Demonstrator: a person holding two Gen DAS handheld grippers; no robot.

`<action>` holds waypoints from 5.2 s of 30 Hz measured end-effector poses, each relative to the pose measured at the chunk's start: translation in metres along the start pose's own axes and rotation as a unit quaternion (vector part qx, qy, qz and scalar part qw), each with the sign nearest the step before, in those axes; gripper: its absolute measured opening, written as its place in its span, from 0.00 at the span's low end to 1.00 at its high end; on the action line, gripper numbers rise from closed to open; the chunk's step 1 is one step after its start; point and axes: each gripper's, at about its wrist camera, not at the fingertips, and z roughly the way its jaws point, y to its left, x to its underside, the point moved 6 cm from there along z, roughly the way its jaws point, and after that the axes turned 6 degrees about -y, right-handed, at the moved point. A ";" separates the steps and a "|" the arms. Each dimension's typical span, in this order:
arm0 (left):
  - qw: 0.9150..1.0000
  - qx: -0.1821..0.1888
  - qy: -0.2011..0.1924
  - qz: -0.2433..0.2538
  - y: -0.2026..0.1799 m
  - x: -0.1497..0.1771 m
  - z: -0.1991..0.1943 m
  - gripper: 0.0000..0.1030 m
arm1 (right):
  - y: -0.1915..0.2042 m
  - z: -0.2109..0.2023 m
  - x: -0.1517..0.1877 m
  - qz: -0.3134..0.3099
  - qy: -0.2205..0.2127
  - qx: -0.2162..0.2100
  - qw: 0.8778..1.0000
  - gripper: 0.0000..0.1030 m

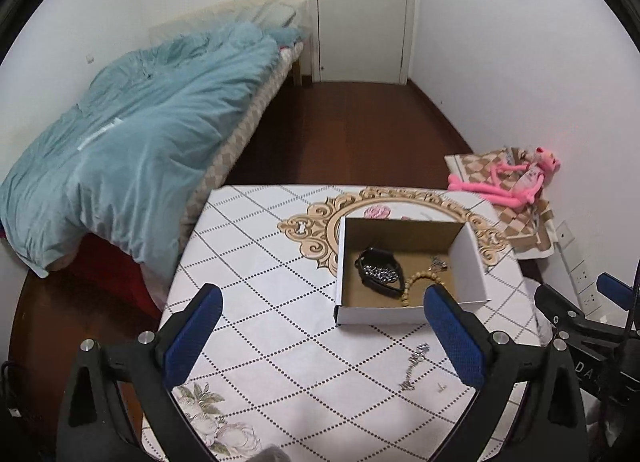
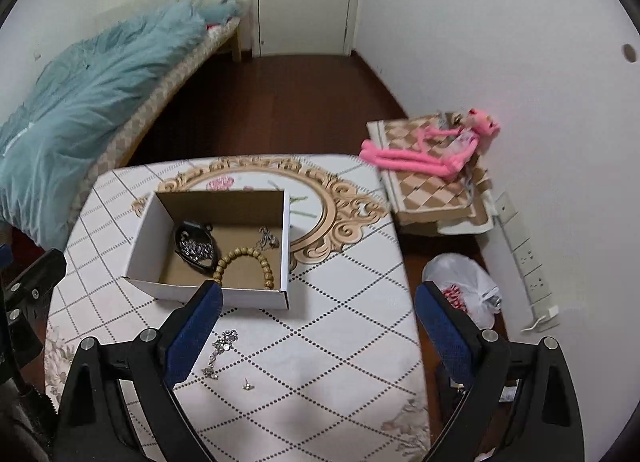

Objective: Organize jewelry

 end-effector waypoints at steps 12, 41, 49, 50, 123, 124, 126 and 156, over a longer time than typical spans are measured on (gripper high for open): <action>1.000 -0.003 -0.007 0.001 0.000 0.008 -0.031 1.00 | -0.006 -0.059 0.003 0.024 -0.034 -0.010 0.999 0.95; 0.984 -0.039 0.176 0.016 0.007 0.148 0.081 0.99 | 0.042 0.074 0.142 0.017 0.070 -0.080 0.994 0.09; 0.981 0.062 0.180 0.035 -0.066 0.150 0.094 0.93 | -0.027 0.074 0.138 0.074 0.072 -0.047 0.994 0.09; 0.980 0.068 0.182 0.042 -0.072 0.151 0.096 0.87 | -0.034 0.075 0.139 0.078 0.073 -0.043 0.993 0.09; 0.972 0.227 0.058 -0.019 -0.064 -0.001 0.015 0.05 | -0.037 0.025 0.026 0.136 0.027 -0.173 0.975 0.09; 0.972 0.226 0.056 -0.017 -0.062 -0.007 0.016 0.05 | -0.033 0.026 0.019 0.135 0.029 -0.182 0.974 0.09; 0.974 0.221 0.055 -0.014 -0.058 -0.020 0.025 0.05 | -0.022 0.032 0.005 0.126 0.035 -0.196 0.972 0.08; 0.989 0.027 0.141 -0.019 0.008 -0.021 0.139 0.96 | 0.040 0.149 -0.059 0.023 0.137 -0.141 0.980 0.31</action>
